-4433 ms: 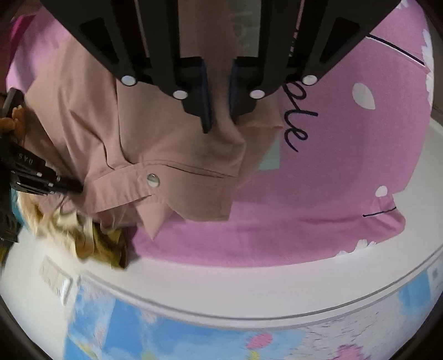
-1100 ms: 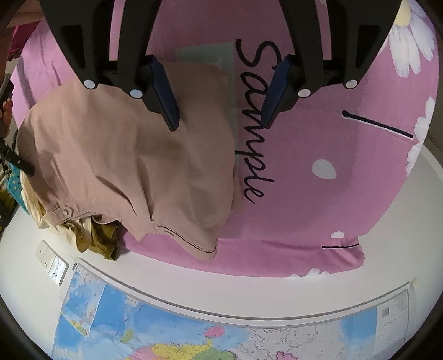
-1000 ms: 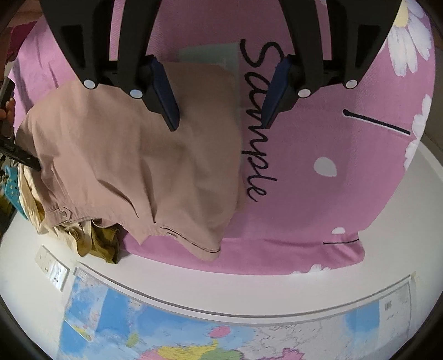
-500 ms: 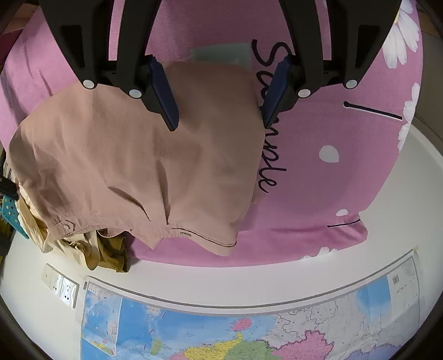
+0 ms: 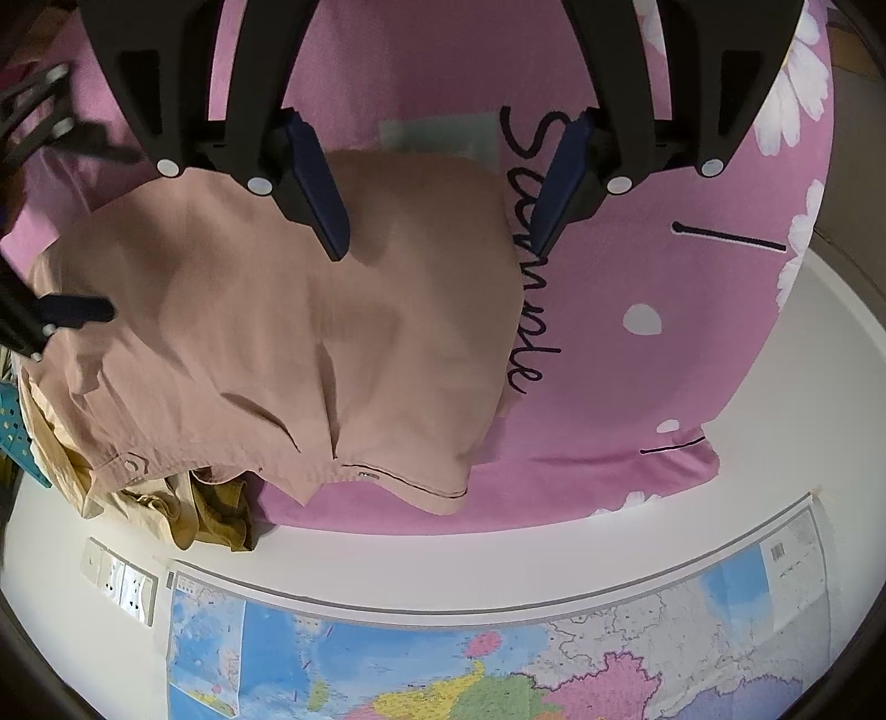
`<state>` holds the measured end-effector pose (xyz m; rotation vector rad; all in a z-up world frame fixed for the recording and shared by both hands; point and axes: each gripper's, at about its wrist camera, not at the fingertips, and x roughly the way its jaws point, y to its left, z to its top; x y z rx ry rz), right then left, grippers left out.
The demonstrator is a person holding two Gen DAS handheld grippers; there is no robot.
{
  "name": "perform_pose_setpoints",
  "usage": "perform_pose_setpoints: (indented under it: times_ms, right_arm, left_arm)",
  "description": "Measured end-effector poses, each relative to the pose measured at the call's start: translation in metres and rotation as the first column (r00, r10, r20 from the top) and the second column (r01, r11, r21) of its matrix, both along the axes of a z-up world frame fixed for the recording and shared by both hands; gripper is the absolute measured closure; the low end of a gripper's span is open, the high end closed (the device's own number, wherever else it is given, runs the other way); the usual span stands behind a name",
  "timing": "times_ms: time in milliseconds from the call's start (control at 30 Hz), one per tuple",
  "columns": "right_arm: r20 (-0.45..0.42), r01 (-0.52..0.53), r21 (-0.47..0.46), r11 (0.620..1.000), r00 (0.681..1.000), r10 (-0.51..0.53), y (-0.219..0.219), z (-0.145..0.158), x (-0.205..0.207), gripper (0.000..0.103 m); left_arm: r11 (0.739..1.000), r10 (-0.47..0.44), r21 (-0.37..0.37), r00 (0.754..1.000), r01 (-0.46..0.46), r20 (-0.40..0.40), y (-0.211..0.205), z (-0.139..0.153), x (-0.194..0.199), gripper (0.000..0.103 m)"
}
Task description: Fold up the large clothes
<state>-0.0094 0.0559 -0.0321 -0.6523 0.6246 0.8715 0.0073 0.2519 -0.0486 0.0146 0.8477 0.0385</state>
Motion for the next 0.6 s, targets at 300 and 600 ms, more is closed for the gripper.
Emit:
perform_pose_setpoints:
  times_ms: [300, 600]
  right_arm:
    - [0.085, 0.022, -0.042, 0.999, 0.996, -0.018, 0.026, -0.016, 0.012, 0.021]
    - [0.006, 0.039, 0.065, 0.997, 0.999, -0.039, 0.011, 0.008, 0.025, 0.080]
  left_arm:
    - [1.000, 0.004, -0.031, 1.000, -0.004, -0.007, 0.004, -0.002, -0.007, 0.034]
    - [0.965, -0.041, -0.260, 0.999, 0.035, -0.018, 0.023, -0.009, -0.028, 0.034]
